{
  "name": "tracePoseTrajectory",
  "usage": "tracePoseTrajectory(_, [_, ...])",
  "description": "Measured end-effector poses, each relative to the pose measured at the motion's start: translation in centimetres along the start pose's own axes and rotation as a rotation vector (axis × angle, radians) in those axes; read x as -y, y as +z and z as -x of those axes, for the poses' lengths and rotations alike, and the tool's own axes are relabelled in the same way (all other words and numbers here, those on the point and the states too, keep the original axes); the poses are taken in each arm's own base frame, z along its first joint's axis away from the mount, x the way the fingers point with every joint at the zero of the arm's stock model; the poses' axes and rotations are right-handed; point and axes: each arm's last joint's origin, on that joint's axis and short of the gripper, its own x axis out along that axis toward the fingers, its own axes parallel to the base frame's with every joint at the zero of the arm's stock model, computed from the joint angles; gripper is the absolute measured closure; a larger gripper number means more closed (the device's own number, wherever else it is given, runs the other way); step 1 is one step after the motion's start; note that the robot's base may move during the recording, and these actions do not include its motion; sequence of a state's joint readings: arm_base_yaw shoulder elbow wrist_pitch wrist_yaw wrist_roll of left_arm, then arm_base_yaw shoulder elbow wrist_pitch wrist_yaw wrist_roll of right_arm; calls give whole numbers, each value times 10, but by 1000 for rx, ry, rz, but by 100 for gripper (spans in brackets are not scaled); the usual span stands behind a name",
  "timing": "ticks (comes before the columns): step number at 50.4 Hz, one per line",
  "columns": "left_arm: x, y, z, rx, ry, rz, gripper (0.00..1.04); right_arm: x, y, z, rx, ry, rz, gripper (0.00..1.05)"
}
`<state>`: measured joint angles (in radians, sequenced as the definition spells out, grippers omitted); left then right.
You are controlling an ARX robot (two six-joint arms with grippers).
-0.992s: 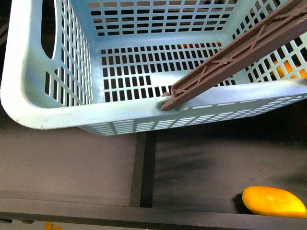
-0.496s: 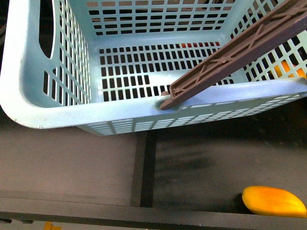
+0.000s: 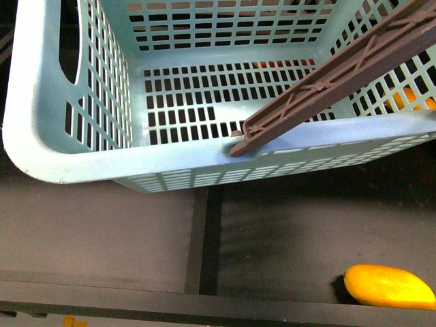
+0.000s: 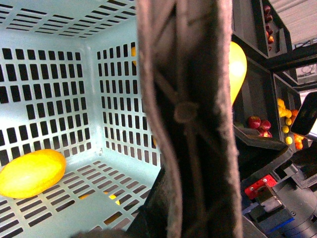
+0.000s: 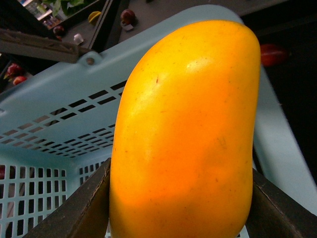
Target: Pick lemon and mango into basket
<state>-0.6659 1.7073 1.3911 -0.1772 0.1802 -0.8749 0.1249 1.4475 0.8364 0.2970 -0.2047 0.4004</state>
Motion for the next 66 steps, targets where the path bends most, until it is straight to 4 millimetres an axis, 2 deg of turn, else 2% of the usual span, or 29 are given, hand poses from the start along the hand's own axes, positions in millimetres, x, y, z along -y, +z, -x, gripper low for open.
tracePoseTrajectory(4, [0,0,0,0,0,0,100,-7,-2,-4,-10,9,9,43])
tracePoseTrajectory(13, [0,0,0,0,0,0,100,-12,-4,-1,-9,-12,16,16])
tracePoseTrajectory(16, [0,0,0,0,0,-1,100,-8,-1,10,26,-50,16,7])
tracePoseTrajectory(22, [-1,0,-1,-3,4,2,100,13,0,48,80,-163,38,9])
tracePoseTrajectory(25, [-1,0,-1,-1,5,2,100,18,-2,57,244,-241,147,18])
tracePoseTrajectory(29, [-1,-1,-1,-1,5,-5,100,25,-19,71,362,-222,305,36])
tracePoseTrajectory(48, [-1,-1,-1,-5,2,-1,100,38,-66,104,365,-258,389,90])
tracePoseTrajectory(51, [-1,-1,-1,-4,3,1,100,39,-73,110,366,-260,394,102])
tracePoseTrajectory(66, [-1,0,-1,-1,5,0,100,40,-98,131,368,-260,400,103])
